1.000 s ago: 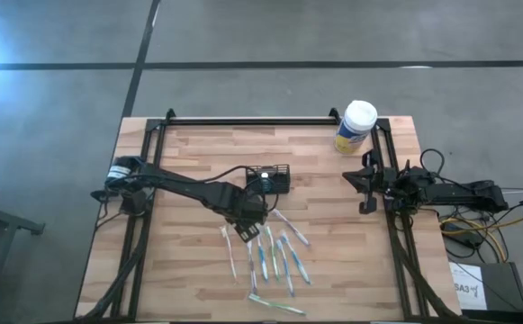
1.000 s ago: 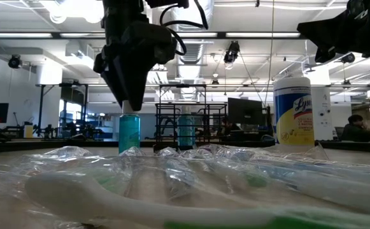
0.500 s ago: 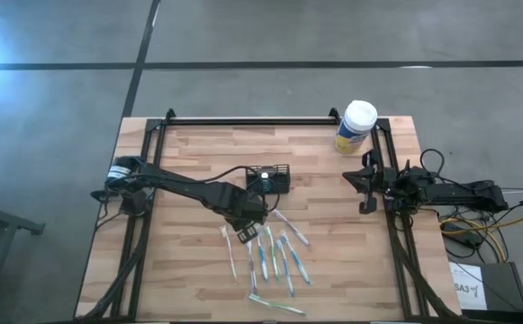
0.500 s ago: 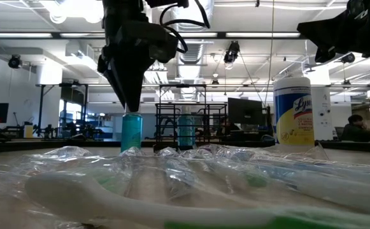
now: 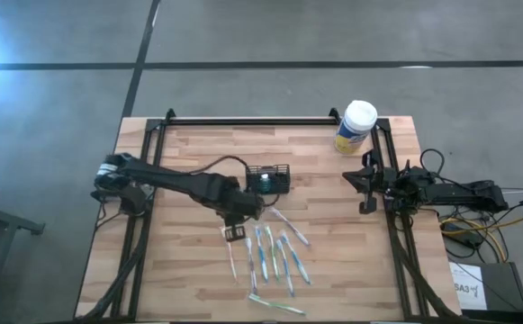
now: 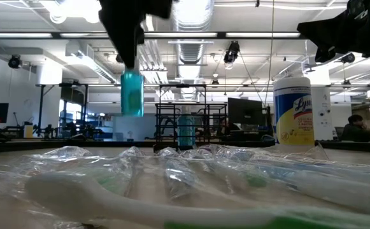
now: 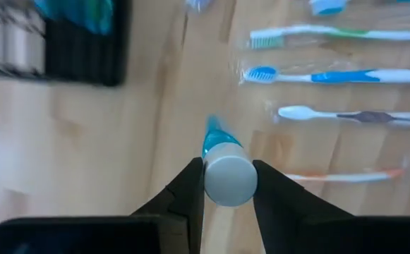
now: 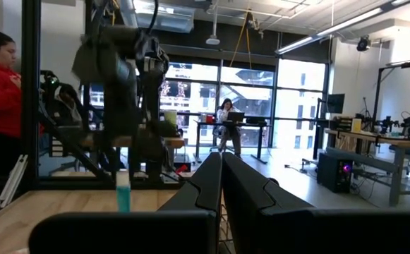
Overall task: Pick & Place toothbrushing station
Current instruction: Put the mouthwash into the mesh organizer
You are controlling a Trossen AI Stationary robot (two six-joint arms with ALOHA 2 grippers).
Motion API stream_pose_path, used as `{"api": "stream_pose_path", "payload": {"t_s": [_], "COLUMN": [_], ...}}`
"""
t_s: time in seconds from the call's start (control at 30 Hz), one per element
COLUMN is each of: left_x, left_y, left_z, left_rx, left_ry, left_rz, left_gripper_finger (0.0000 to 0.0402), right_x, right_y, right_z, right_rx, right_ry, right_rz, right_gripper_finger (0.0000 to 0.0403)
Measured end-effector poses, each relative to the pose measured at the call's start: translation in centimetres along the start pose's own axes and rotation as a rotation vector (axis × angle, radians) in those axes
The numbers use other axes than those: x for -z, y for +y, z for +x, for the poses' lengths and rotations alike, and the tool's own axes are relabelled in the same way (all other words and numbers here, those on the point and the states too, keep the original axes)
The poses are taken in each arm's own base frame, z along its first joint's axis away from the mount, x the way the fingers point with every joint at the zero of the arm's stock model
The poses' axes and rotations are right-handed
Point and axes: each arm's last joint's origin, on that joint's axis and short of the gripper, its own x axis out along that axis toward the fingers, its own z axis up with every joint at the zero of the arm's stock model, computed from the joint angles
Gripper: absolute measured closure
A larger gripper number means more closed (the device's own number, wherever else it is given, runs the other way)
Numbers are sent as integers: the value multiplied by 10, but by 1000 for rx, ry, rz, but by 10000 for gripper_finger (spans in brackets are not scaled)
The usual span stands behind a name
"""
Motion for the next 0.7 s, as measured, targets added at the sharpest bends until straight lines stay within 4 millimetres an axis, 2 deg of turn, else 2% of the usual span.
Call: {"api": "stream_pose_path", "payload": {"t_s": [0.23, 0.4, 0.53, 0.7], "left_x": [31, 63, 94, 133], "left_y": [14, 25, 38, 52], "left_z": [-61, -85, -86, -66], "left_rx": [-39, 5, 39, 99], "left_ry": [-206, -329, -432, -552], "left_rz": [116, 139, 73, -51], "left_gripper_finger": [304, 304, 304, 304], "right_x": [0, 0, 0, 0], "right_y": [0, 0, 0, 0], "right_z": [0, 0, 0, 0], "right_rx": [-1, -1, -1, -1], "right_ry": [0, 0, 0, 0], "right_rz": [-2, -7, -7, -7], "right_gripper_finger": [394, 394, 394, 394]}}
